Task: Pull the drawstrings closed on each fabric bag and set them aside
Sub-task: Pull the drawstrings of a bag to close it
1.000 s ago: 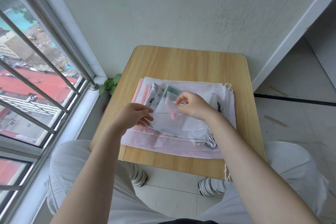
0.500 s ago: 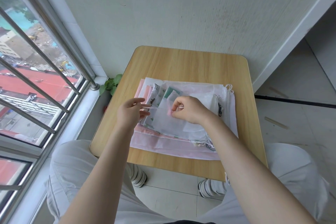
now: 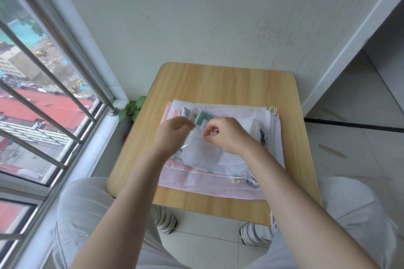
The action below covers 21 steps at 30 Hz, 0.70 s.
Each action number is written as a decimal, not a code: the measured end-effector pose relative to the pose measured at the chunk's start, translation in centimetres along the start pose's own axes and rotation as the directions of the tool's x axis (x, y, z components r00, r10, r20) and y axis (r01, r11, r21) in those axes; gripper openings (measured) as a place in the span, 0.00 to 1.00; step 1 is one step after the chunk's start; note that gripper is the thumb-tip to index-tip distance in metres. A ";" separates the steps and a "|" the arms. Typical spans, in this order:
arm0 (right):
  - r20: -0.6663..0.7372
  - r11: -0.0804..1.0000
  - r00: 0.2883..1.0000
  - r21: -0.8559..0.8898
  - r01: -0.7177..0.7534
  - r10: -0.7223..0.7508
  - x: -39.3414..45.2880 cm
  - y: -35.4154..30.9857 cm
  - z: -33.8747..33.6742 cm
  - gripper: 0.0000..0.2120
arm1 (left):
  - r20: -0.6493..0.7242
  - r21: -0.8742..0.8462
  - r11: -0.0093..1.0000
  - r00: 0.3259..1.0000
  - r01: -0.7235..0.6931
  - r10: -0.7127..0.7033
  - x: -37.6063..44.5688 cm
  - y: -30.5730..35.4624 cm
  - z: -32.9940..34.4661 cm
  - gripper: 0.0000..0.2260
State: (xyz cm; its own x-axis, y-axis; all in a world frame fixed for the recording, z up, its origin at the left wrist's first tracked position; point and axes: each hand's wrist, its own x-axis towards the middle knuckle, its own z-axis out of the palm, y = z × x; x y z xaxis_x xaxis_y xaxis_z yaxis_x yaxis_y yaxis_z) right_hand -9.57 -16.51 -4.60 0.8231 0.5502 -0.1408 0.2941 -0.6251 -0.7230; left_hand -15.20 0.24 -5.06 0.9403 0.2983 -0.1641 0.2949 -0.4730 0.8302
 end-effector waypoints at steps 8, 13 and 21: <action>-0.050 0.993 0.998 0.117 -0.031 0.037 -0.3 0.7 0.0 0.03 | 0.186 -0.151 0.965 0.964 0.216 -0.187 -0.6 1.1 3.5 0.06; 0.014 0.983 0.998 0.172 -0.069 0.068 -0.7 1.8 0.0 0.03 | 0.239 -0.046 0.944 0.921 0.325 -0.306 -0.2 0.2 2.3 0.09; 0.107 0.991 0.989 0.077 -0.111 0.103 -0.8 1.8 1.1 0.06 | 0.249 -0.681 0.705 0.968 0.198 -0.032 -1.3 0.6 2.6 0.09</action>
State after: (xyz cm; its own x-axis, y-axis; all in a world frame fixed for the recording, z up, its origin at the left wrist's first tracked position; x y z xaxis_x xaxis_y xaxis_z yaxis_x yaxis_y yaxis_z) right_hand -10.23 -17.50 -6.52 0.7923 0.5392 -0.2857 0.1625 -0.6377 -0.7530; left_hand -15.83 -2.67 -5.71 0.9431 0.0976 -0.3177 0.2785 0.2895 0.9157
